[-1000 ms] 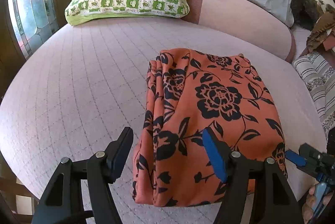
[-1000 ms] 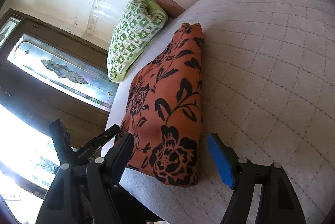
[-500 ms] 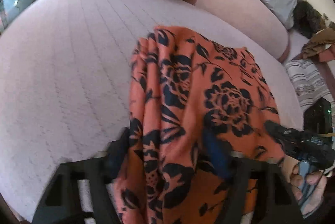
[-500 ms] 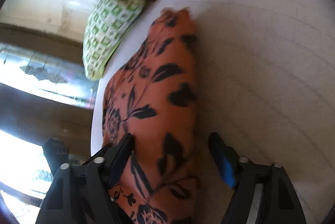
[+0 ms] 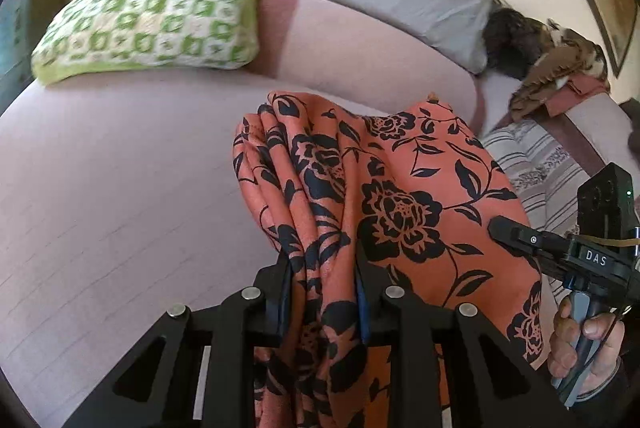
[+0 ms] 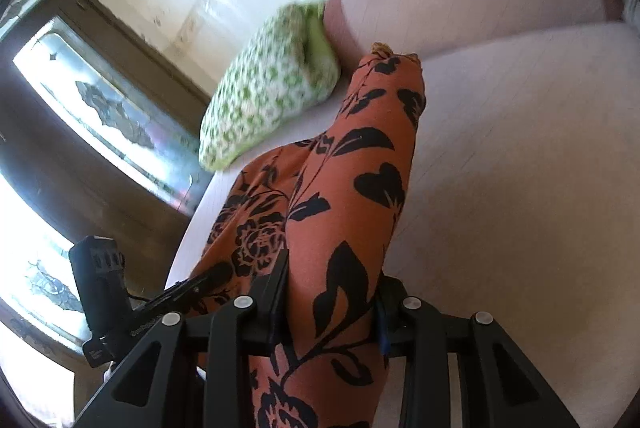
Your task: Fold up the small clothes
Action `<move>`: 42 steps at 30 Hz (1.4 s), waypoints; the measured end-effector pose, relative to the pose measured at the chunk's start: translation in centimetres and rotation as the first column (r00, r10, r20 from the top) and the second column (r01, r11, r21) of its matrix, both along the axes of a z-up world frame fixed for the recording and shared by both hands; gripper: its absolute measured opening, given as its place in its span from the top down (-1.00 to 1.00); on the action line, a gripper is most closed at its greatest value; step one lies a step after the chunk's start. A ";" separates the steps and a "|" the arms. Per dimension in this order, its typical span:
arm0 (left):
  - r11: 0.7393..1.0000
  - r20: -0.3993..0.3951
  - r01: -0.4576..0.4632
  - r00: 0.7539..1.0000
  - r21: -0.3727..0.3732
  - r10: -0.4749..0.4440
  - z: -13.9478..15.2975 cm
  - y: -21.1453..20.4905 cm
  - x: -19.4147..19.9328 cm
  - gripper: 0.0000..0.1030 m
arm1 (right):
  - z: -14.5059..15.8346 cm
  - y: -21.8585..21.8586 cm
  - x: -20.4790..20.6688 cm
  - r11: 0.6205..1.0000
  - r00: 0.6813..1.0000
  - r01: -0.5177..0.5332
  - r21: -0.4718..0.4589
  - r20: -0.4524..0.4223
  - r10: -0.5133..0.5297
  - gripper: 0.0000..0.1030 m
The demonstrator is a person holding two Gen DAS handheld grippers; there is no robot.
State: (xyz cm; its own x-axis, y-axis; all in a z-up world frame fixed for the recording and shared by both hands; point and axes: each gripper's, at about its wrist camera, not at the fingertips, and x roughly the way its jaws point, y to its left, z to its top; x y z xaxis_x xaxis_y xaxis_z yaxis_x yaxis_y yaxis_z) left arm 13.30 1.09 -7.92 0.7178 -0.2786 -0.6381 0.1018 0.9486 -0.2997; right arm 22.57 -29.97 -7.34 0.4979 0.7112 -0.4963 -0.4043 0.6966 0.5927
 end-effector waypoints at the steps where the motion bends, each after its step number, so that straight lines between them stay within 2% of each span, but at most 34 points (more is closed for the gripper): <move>1: 1.000 0.000 0.009 1.000 0.006 -0.009 0.0 -0.9 0.6 0.47 | -0.1 -1.2 0.3 1.000 1.000 0.013 0.007 0.000 -0.013 0.29; 3: 1.000 -0.024 0.010 1.000 0.021 -0.009 -0.7 -2.2 1.8 0.39 | -0.9 -2.8 0.9 0.999 0.999 0.036 0.006 0.003 -0.036 0.26; 4: 0.999 -0.066 0.014 0.998 0.037 -0.011 -1.9 -2.9 2.7 0.32 | -2.0 -3.5 1.5 0.999 0.999 0.033 0.002 -0.017 -0.033 0.23; 5: 0.999 -0.094 0.010 0.996 0.046 -0.006 -2.8 -3.0 3.2 0.24 | -3.3 -4.0 2.0 0.999 0.998 0.042 -0.008 -0.051 -0.043 0.12; 7: 0.996 -0.147 -0.019 0.989 0.090 0.032 -4.5 -2.8 3.5 0.15 | -5.8 -5.0 2.4 0.993 0.988 0.102 -0.066 -0.111 -0.109 0.01; 8: 0.995 -0.149 -0.031 0.988 0.091 0.045 -4.7 -2.4 3.2 -0.04 | -7.0 -5.4 2.1 0.985 0.981 0.130 -0.113 -0.127 -0.144 -0.09; 9: 0.995 -0.144 -0.045 0.988 0.085 0.057 -4.5 -2.0 2.9 -0.14 | -7.6 -5.7 1.8 0.977 0.976 0.154 -0.148 -0.132 -0.174 -0.11; 10: 0.994 -0.134 -0.069 0.988 0.090 0.081 -4.2 -1.6 2.4 -0.27 | -8.0 -6.1 1.1 0.973 0.974 0.173 -0.154 -0.121 -0.193 -0.15; 11: 0.991 -0.118 -0.091 0.988 0.099 0.102 -3.6 -1.3 1.7 -0.36 | -8.1 -6.6 0.3 0.973 0.974 0.185 -0.139 -0.105 -0.201 -0.19; 14: 0.982 -0.088 -0.136 0.985 0.129 0.148 -2.0 -0.8 -0.3 -0.47 | -6.4 -6.9 -2.1 0.960 0.970 0.234 -0.151 -0.032 -0.241 -0.20; 18: 0.971 -0.068 -0.167 0.981 0.170 0.180 -0.5 -1.2 -1.9 -0.63 | -3.2 -4.6 -5.3 0.965 0.974 0.222 -0.139 0.074 -0.214 -0.53; 20: 0.965 -0.060 -0.176 0.980 0.193 0.190 -0.1 -2.0 -2.4 -0.68 | -3.2 -2.2 -6.0 0.960 0.980 0.190 -0.204 0.098 -0.173 -0.71; 22: 0.959 -0.071 -0.180 0.977 0.218 0.200 0.1 -2.7 -2.9 -0.68 | -5.3 -0.7 -5.5 0.945 0.990 0.144 -0.292 0.050 -0.135 -0.73; 24: 0.956 -0.090 -0.170 0.976 0.237 0.196 0.2 -3.1 -3.5 -0.68 | -8.5 0.1 -4.2 0.893 0.980 0.133 -0.431 -0.077 -0.183 -0.73; 25: 0.955 -0.089 -0.173 0.976 0.243 0.199 0.3 -3.2 -3.7 -0.68 | -8.6 0.0 -4.4 0.880 0.975 0.142 -0.453 -0.090 -0.204 -0.73; 27: 0.950 -0.066 -0.189 0.975 0.247 0.211 0.6 -3.5 -4.6 -0.68 | -7.7 -0.5 -5.5 0.884 0.975 0.164 -0.437 -0.067 -0.214 -0.76; 28: 0.948 -0.053 -0.199 0.974 0.249 0.219 0.9 -3.6 -4.9 -0.69 | -6.7 -0.7 -6.5 0.873 0.973 0.191 -0.449 -0.030 -0.228 -0.80; 29: 0.948 -0.048 -0.203 0.974 0.246 0.222 1.3 -3.8 -5.3 -0.69 | -5.8 -0.8 -7.4 0.862 0.971 0.214 -0.460 0.007 -0.237 -0.95; 30: 0.949 -0.045 -0.204 0.974 0.242 0.221 1.5 -3.9 -5.5 -0.69 | -4.9 -0.9 -8.3 0.851 0.969 0.237 -0.468 0.047 -0.244 -1.00; 33: 0.951 -0.026 -0.201 0.977 0.236 0.213 2.7 -4.5 -6.4 -0.79 | -2.2 -1.5 -11.5 0.829 0.954 0.301 -0.470 0.154 -0.259 -1.00; 35: 0.948 -0.003 -0.207 0.977 0.241 0.214 3.4 -4.7 -7.0 -0.87 | -1.0 -2.0 -13.2 0.826 0.944 0.328 -0.458 0.193 -0.268 -1.00; 37: 0.950 0.011 -0.206 0.978 0.234 0.209 3.9 -5.0 -7.7 -0.88 | 0.2 -1.9 -14.1 0.822 0.937 0.342 -0.454 0.225 -0.266 -1.00; 42: 0.963 -0.001 -0.181 0.983 0.200 0.185 4.5 -5.4 -8.3 -0.88 | 0.8 -1.1 -16.7 0.798 0.923 0.369 -0.477 0.290 -0.253 -1.00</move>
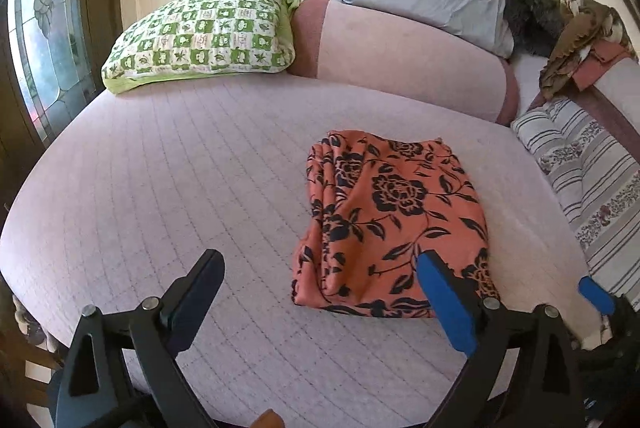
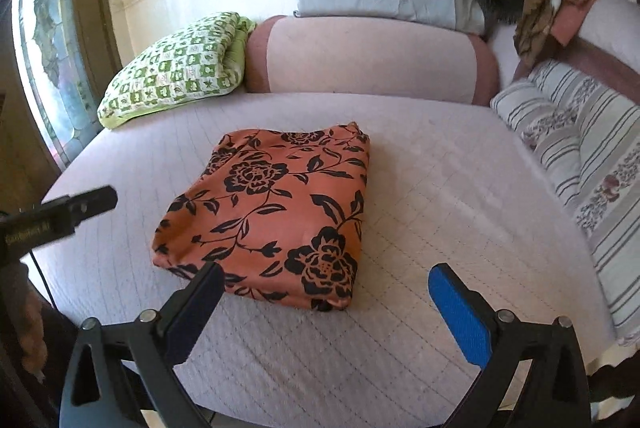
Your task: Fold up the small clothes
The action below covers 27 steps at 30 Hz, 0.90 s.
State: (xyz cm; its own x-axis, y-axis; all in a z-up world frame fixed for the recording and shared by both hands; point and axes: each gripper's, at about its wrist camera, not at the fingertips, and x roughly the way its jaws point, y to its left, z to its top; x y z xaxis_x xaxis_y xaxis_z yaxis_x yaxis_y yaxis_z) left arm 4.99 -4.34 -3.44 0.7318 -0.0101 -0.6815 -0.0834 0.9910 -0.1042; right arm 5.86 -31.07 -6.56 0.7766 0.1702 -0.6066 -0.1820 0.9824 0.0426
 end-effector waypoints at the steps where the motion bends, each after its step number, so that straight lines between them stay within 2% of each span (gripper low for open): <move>1: 1.000 0.001 0.007 1.000 0.010 -0.007 0.2 -0.3 0.0 -0.88 | -0.2 0.3 -0.1 1.000 1.000 -0.008 -0.003 -0.001 0.008 -1.00; 10: 0.996 0.007 0.037 0.999 0.083 -0.038 1.3 -2.7 0.3 -0.93 | -0.7 1.4 -0.2 0.998 0.999 -0.051 -0.035 -0.001 0.051 -1.00; 15: 0.996 0.019 0.078 0.997 0.040 -0.079 1.8 -3.3 0.4 -0.99 | -0.6 1.2 -0.2 0.997 0.999 -0.051 -0.054 -0.003 0.051 -1.00; 27: 0.992 0.025 0.106 0.994 0.063 -0.108 1.9 -4.5 0.7 -1.00 | -0.6 1.8 0.0 0.995 0.998 -0.066 -0.070 -0.013 0.065 -1.00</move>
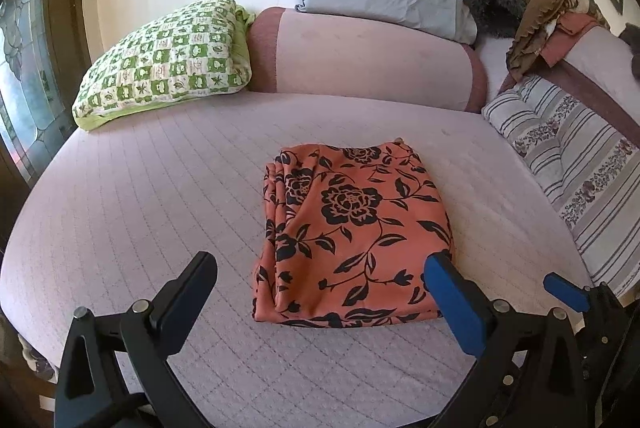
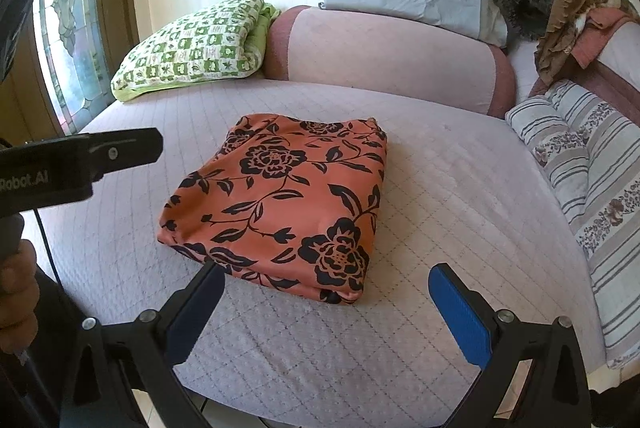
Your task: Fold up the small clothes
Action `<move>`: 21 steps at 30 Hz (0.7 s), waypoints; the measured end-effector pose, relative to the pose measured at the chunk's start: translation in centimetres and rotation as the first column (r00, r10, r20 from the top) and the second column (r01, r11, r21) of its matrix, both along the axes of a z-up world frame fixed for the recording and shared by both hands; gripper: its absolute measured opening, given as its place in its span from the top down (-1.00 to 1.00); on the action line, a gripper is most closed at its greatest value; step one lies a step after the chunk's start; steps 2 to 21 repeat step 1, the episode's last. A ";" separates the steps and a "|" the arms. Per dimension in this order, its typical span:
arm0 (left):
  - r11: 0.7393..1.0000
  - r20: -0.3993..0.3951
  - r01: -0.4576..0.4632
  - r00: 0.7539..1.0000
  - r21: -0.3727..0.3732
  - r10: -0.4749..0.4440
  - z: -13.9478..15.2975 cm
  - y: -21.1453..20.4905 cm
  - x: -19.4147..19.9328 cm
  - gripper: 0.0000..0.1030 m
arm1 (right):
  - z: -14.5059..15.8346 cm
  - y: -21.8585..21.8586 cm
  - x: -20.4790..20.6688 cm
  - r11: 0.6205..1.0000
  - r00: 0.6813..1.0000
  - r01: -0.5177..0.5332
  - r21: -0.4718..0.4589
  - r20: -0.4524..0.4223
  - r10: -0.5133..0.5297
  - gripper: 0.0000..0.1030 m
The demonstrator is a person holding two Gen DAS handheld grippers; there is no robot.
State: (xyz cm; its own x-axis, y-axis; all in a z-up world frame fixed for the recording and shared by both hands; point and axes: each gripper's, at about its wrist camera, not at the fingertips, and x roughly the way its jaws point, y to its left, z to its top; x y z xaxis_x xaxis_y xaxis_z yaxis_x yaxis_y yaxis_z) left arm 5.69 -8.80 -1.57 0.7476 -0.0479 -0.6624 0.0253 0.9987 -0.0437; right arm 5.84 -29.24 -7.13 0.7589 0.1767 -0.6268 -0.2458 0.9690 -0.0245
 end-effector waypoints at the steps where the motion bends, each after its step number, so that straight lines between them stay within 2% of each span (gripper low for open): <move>1: 1.000 0.001 0.003 1.000 0.003 -0.003 0.0 0.0 0.0 -1.00 | 0.0 0.0 0.0 1.000 1.000 0.002 -0.001 0.000 -0.002 -1.00; 21: 1.000 0.001 0.003 1.000 0.003 -0.003 0.0 0.0 0.0 -1.00 | 0.0 0.0 0.0 1.000 1.000 0.002 -0.001 0.000 -0.002 -1.00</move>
